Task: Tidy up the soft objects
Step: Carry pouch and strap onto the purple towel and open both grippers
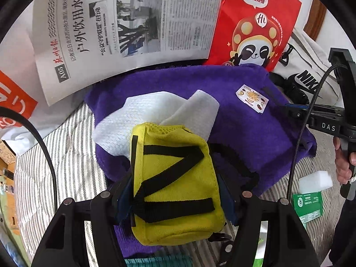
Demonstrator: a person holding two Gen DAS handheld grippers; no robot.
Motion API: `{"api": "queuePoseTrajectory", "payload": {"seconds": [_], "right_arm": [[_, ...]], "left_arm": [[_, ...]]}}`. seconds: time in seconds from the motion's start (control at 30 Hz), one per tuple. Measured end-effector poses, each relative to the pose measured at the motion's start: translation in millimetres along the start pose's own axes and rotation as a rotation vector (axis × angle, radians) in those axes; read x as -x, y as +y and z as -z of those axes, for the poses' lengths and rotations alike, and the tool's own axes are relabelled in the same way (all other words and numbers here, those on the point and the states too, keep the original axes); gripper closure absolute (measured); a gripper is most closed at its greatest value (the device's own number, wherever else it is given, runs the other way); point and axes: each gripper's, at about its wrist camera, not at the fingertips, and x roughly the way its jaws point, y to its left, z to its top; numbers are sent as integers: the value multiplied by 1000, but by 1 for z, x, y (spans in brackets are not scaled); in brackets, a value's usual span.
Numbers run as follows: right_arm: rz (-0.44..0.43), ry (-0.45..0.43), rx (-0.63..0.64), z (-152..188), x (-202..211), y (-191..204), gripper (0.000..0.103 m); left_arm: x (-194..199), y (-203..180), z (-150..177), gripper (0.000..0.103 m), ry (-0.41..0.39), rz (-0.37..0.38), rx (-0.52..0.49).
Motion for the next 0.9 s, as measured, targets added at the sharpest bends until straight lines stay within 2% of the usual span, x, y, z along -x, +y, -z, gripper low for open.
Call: {"api": "queuePoseTrajectory", "payload": {"seconds": [0.2, 0.5, 0.63, 0.9], "right_arm": [[0, 31, 17, 2, -15, 1, 82], [19, 46, 1, 0, -33, -3, 82], [38, 43, 19, 0, -36, -3, 82], [17, 61, 6, 1, -37, -4, 82]], "left_arm": [[-15, -2, -4, 38, 19, -1, 4], [-18, 0, -8, 37, 28, 5, 18], [-19, 1, -9, 35, 30, 3, 16], [-20, 0, -9, 35, 25, 1, 5]]}}
